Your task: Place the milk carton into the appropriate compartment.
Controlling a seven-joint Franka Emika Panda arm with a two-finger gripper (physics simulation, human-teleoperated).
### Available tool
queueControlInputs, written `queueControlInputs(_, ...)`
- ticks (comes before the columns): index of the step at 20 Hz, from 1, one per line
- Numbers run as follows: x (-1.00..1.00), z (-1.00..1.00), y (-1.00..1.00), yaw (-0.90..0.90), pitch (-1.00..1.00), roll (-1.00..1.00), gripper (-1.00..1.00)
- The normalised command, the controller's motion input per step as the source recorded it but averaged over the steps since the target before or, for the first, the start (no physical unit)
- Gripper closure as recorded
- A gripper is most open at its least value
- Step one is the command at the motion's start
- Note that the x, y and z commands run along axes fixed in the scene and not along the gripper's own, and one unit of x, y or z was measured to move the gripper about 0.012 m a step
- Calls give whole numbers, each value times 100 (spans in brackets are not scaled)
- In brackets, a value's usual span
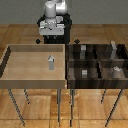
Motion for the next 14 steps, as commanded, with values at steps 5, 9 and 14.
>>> queueControlInputs(5, -80, 0, 0, 0, 0, 0, -100)
queueControlInputs(9, -50, 0, -25, 0, 0, 0, -100)
queueControlInputs(14, 20, 0, -20, 0, 0, 0, -100)
